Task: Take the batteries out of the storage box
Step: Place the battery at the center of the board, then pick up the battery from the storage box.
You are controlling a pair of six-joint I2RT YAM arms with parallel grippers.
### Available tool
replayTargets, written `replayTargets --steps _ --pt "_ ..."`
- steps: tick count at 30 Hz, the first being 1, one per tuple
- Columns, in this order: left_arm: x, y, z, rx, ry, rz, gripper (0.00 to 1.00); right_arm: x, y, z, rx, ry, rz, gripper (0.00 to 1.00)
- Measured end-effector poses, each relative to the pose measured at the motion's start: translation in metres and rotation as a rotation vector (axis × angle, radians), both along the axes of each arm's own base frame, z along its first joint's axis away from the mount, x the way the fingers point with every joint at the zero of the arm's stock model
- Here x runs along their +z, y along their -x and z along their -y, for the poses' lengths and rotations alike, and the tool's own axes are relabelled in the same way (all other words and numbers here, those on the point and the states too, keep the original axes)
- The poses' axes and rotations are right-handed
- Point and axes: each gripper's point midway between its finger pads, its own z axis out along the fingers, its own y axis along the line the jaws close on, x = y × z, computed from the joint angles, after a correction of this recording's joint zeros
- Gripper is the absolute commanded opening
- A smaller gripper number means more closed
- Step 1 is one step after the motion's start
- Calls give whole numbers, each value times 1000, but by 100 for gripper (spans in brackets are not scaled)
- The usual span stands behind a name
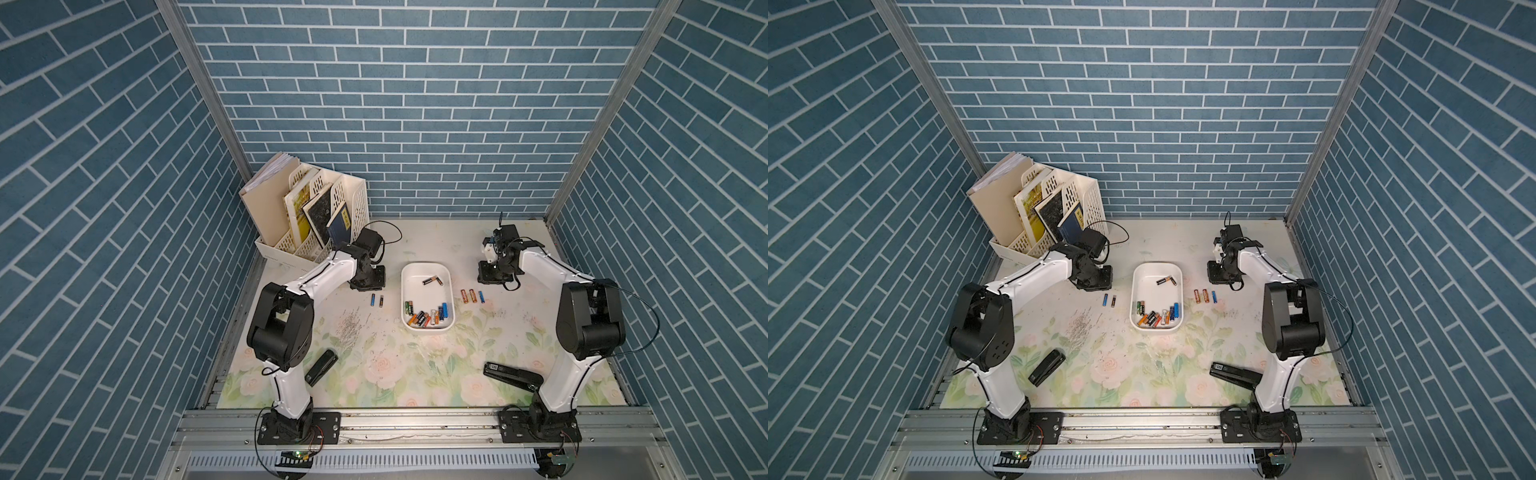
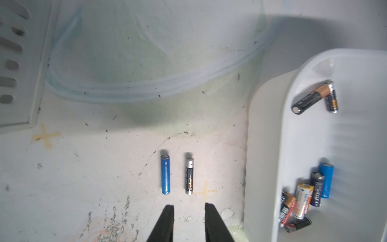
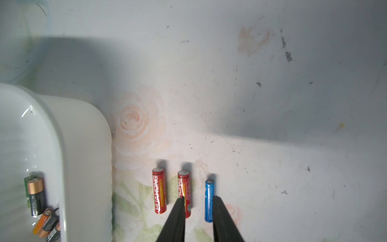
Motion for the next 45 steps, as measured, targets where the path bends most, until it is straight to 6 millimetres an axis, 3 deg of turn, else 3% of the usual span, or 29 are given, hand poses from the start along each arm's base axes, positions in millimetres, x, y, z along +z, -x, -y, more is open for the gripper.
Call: replayTargets --steps 5,10,12,17,23,27,45 --pt "32 2 37 -53 -11 77 34 10 1 -6 14 -20 20 27" --pt "49 12 77 -113 -41 113 36 9 4 -10 24 -31 16 27" --pt "44 16 91 -133 -60 111 36 9 4 -11 26 -33 15 27" --pt "5 33 112 -164 -149 49 38 10 4 -13 30 -40 14 27" --pt "-35 46 119 -173 -251 -13 39 10 5 -14 33 -47 12 27" --pt "-51 49 115 -169 -295 -38 39 10 5 -14 34 -49 12 27" --pt "-69 48 117 -173 -305 -65 32 10 5 -15 36 -54 11 27"
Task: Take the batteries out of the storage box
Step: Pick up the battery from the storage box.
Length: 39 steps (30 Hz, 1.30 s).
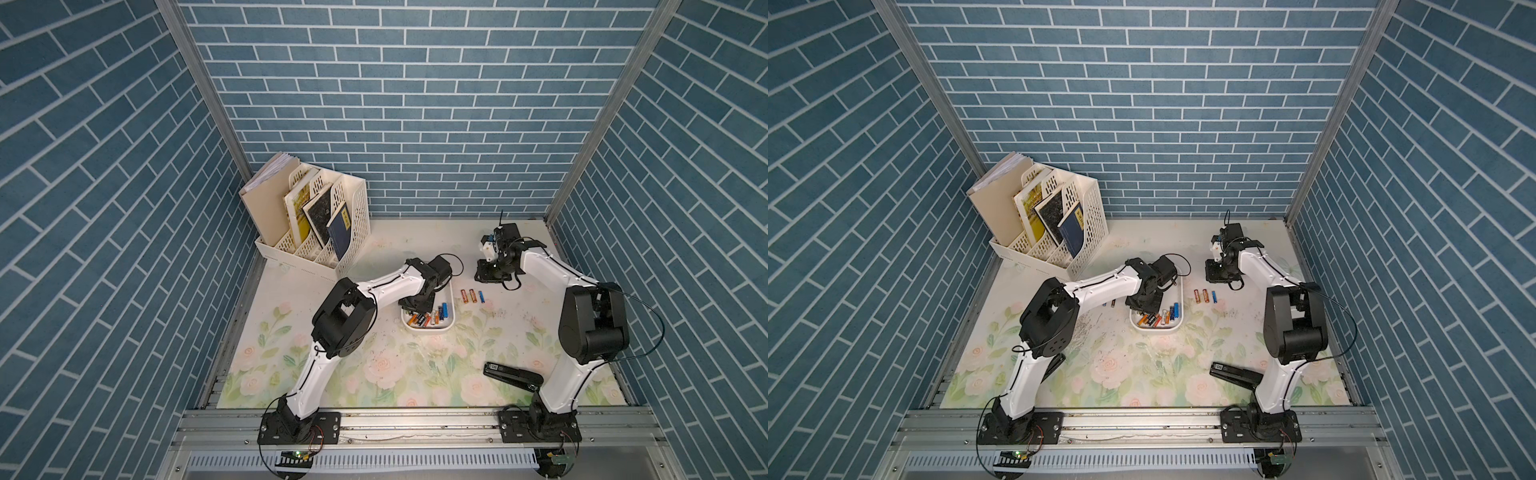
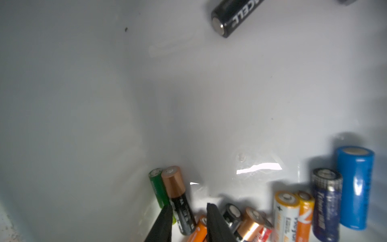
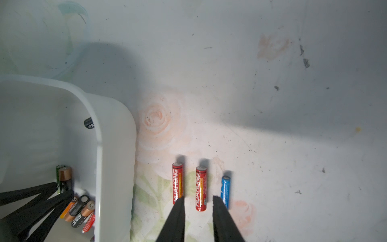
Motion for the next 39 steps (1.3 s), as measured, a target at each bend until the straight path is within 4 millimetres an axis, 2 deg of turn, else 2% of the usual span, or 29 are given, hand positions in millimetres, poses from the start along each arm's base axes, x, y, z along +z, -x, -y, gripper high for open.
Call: replayTargets --steps 17,22,31,39 --pt "-4 -4 5 -1 34 -4 32 -2 0 0 0 1 -4 27" --pt "-12 -3 3 -3 20 -17 29 -2 0 0 0 1 -4 27" --pt "-12 -6 5 -10 38 -22 21 -2 0 0 0 1 -4 27" --pt "-11 -10 9 -9 84 -30 19 -1 0 0 0 1 -4 27"
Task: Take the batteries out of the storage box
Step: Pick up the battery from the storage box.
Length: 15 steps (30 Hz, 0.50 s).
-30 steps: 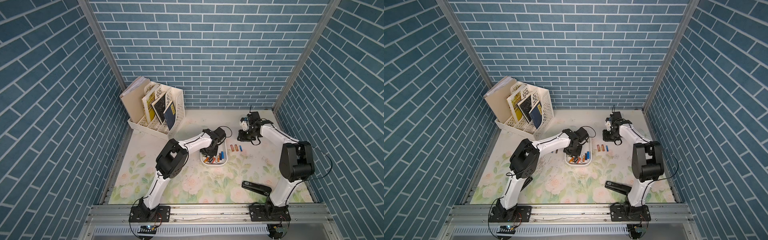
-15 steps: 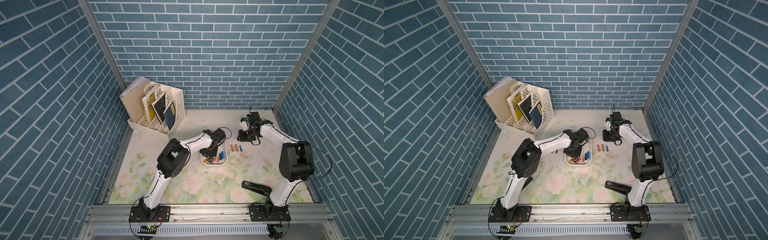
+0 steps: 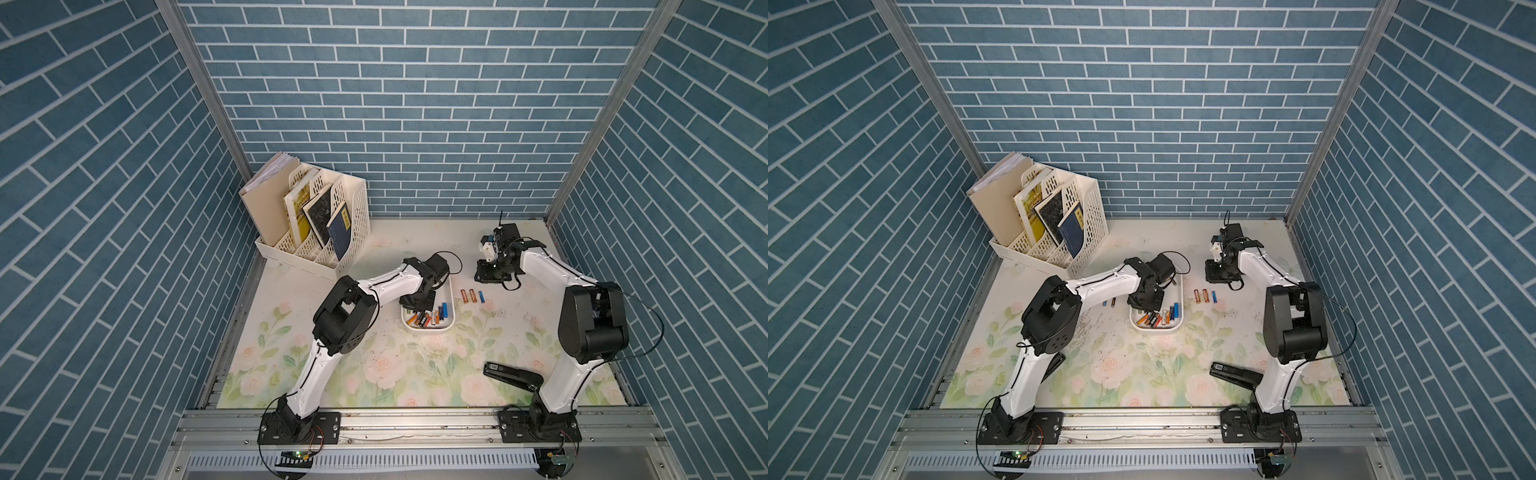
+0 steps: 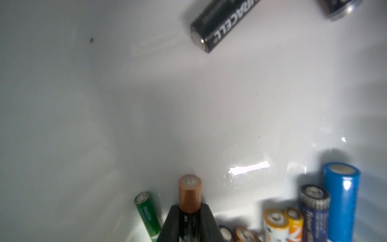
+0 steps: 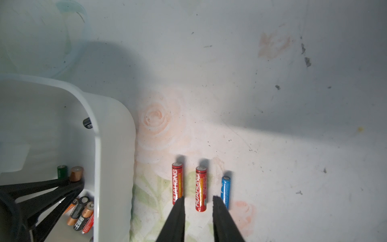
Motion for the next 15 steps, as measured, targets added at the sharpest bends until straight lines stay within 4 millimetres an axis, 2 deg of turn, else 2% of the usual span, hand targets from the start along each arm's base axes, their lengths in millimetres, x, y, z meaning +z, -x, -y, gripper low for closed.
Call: replayTargets --steps 4,7,9,15 --pt "3 0 -2 8 29 -5 19 0 0 0 0 0 0 27" --pt "14 -3 -5 19 57 4 19 0 0 0 0 0 0 27" --pt "26 -6 -6 25 84 22 19 0 0 0 1 0 0 27" --pt "80 -21 -10 49 191 109 19 3 -1 -3 6 -2 5 27"
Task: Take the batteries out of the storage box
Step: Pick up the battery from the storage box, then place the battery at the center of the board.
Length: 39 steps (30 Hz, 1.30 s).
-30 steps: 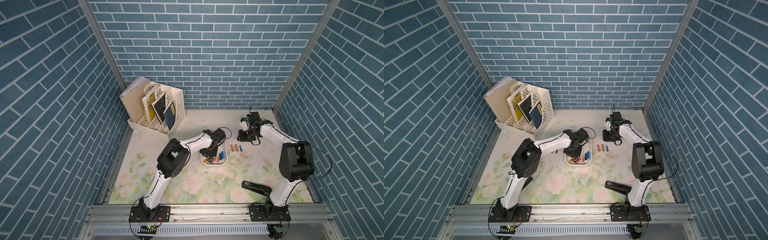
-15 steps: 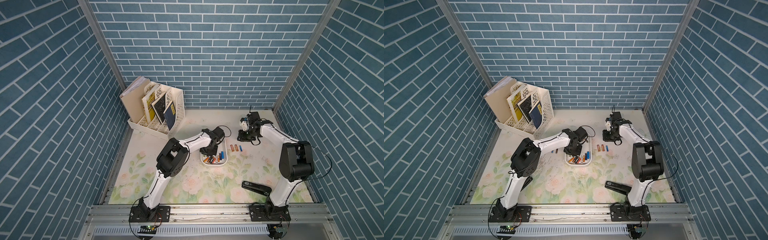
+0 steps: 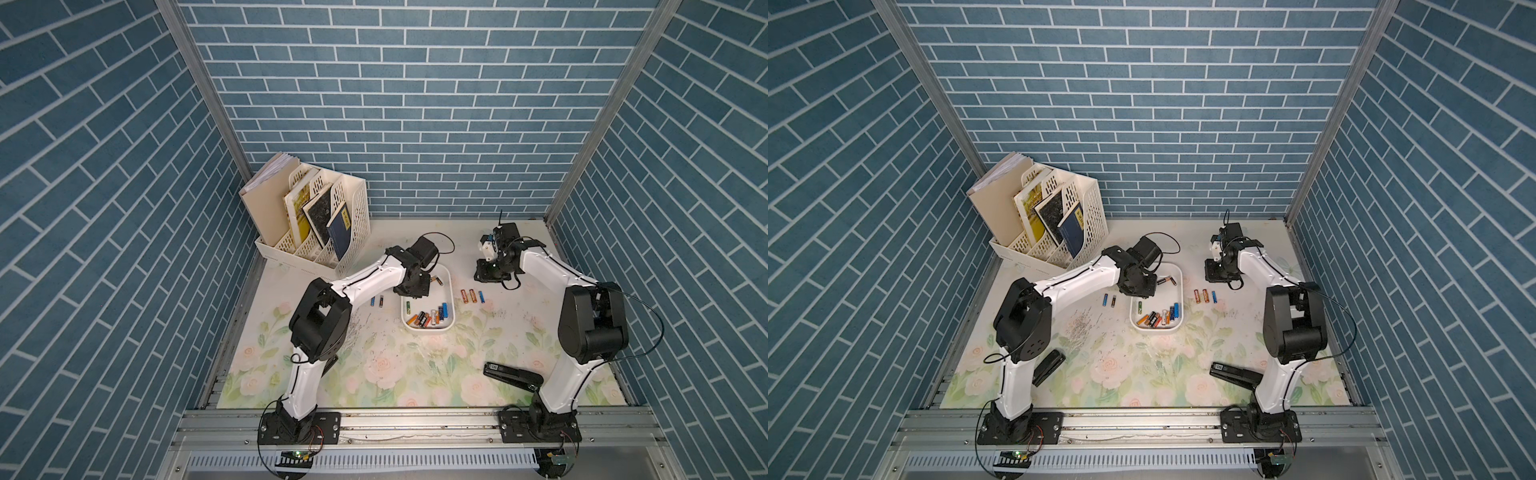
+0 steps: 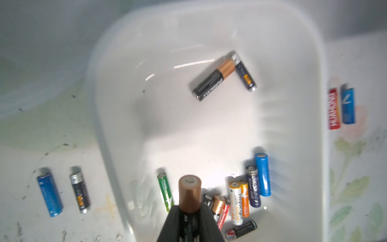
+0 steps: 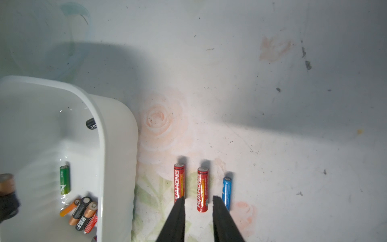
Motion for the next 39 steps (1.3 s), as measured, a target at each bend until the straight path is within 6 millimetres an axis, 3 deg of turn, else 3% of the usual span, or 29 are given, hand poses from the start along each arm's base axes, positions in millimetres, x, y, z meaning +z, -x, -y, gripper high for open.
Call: replayTargets --steps 5,11,16,20,30,39 --pt "27 -10 -27 46 29 41 19 4 -1 -4 8 -2 8 27" --pt "33 -17 -88 143 8 53 20 10 -6 -6 9 -7 24 27" --pt "8 -14 -141 219 -38 8 20 9 -4 -6 10 -5 18 27" --pt "-20 -9 -169 249 -78 -49 20 8 -3 -6 11 -3 10 27" --pt "-54 -16 -169 226 -82 -86 20 1 -1 -6 13 4 -11 27" --pt "-64 -19 -166 221 -72 -91 20 -5 -1 -6 13 8 -24 27"
